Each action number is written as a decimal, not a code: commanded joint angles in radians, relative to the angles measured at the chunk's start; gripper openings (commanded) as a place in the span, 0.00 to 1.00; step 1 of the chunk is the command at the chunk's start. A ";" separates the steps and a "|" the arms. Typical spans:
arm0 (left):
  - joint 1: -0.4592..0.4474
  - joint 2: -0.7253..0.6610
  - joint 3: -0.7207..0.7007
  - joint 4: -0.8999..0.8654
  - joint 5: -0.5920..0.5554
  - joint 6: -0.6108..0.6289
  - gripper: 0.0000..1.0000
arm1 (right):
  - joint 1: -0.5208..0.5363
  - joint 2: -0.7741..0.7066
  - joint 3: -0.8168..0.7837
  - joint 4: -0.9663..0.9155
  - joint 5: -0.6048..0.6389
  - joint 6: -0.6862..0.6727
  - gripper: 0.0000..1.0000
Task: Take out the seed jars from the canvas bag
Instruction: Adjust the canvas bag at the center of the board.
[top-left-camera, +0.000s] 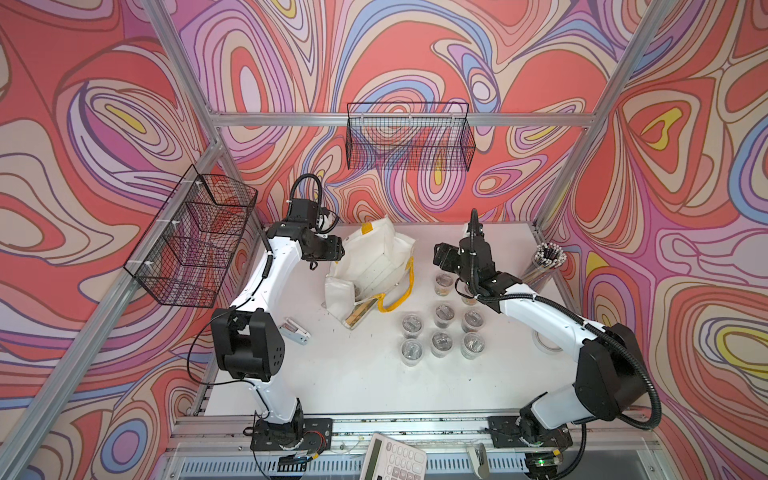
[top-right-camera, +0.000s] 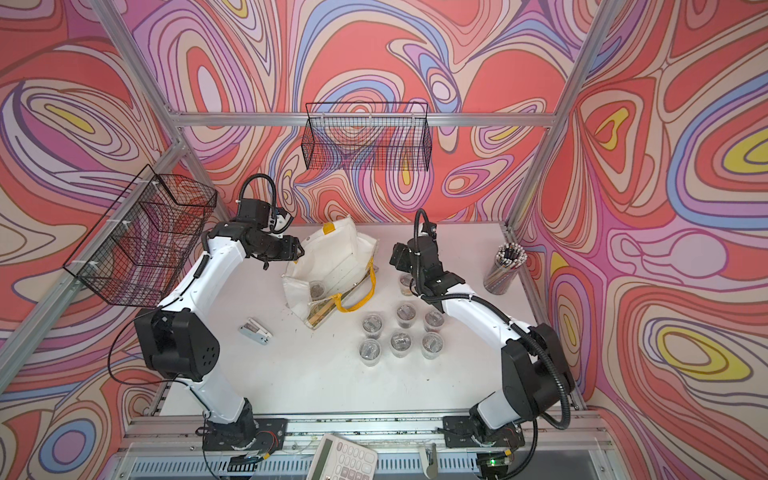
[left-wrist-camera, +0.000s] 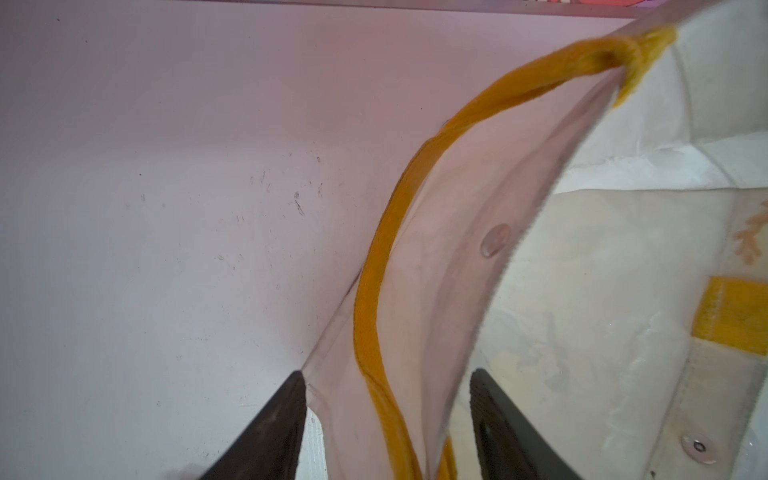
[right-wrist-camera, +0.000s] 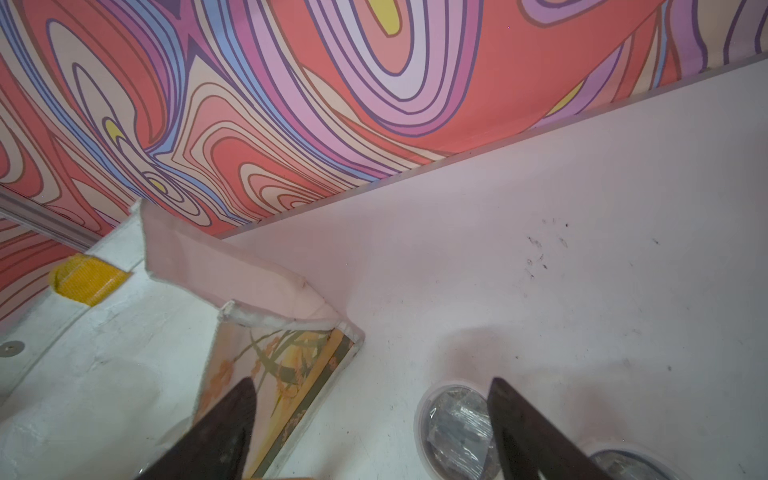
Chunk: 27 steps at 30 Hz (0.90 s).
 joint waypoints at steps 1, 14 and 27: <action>0.001 -0.002 0.007 -0.091 0.029 0.010 0.64 | -0.004 -0.033 0.027 -0.038 0.015 -0.032 0.90; -0.003 0.066 0.119 -0.141 0.054 -0.001 0.00 | -0.003 -0.051 0.058 -0.053 -0.003 -0.032 0.90; -0.004 -0.004 0.142 -0.007 0.069 0.019 0.00 | 0.056 -0.048 0.095 -0.047 -0.075 0.006 0.89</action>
